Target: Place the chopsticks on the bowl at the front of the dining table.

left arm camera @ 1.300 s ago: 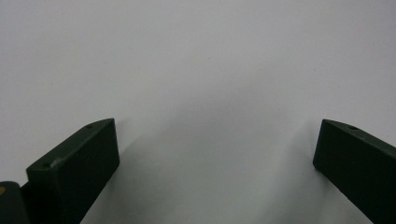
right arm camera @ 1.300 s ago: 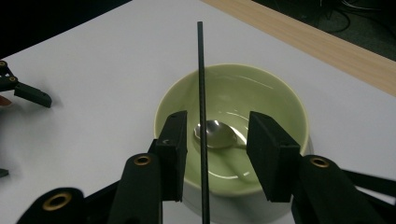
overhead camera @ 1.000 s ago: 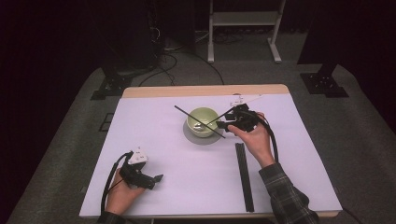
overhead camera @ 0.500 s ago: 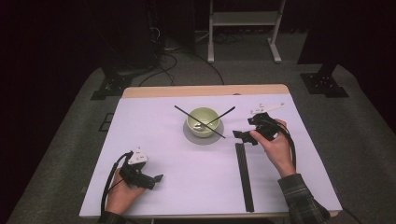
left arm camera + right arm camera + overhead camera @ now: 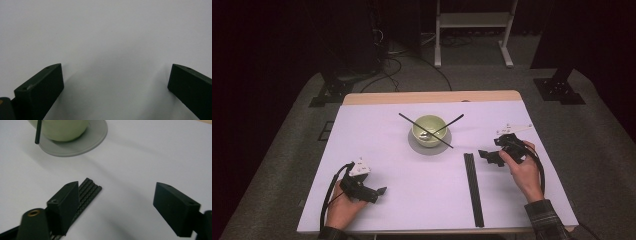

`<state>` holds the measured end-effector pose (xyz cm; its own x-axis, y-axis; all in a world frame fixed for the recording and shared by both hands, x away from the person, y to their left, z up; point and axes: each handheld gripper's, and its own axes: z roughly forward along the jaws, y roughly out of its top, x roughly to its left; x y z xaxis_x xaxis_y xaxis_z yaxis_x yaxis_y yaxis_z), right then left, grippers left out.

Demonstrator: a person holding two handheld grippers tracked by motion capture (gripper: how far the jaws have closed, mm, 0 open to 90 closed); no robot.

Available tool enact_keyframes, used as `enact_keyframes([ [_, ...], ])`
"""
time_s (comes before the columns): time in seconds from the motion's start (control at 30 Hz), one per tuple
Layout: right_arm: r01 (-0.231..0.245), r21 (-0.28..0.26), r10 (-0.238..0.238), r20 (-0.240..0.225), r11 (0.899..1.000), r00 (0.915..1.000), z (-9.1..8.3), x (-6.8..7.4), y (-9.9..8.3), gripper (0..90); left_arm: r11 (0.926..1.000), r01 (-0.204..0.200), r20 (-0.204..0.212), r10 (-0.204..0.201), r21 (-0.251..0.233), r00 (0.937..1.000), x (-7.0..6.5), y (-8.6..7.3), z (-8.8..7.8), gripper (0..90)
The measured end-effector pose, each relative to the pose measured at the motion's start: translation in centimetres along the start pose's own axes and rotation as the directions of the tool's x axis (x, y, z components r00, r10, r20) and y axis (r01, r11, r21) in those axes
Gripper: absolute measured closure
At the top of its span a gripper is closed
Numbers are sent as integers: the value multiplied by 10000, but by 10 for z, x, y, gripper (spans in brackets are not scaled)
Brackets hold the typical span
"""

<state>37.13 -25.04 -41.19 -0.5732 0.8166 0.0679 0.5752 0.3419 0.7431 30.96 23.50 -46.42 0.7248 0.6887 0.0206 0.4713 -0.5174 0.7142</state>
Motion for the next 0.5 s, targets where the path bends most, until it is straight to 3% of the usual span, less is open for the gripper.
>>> enact_keyframes([
  [0.5, 166, 497, -180, 275, 9986, 9995, 18, -3, -8, 190, 10000, 0, 6, 0, 6, 10000, 0, 0, 0, 0],
])
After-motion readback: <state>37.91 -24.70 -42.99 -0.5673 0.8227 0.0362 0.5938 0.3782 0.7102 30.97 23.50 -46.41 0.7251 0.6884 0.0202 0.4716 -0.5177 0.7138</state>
